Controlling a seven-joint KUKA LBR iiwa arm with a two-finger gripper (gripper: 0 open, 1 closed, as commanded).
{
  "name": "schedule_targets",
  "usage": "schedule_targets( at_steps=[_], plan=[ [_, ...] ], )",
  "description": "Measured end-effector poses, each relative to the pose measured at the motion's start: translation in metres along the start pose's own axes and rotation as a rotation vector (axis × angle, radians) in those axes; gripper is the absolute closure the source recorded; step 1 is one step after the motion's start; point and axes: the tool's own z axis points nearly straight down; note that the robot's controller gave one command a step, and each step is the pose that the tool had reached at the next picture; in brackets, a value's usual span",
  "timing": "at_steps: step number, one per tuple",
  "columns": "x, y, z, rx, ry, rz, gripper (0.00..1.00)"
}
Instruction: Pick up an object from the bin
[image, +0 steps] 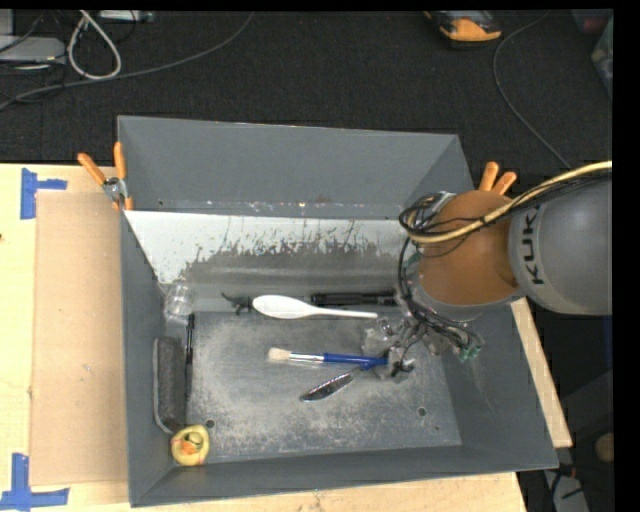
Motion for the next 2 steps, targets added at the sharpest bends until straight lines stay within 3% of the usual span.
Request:
schedule_targets(
  at_steps=[2],
  plan=[
    [-0.001,0.001,-0.034,0.0,-0.002,-0.001,1.0]
  ],
)
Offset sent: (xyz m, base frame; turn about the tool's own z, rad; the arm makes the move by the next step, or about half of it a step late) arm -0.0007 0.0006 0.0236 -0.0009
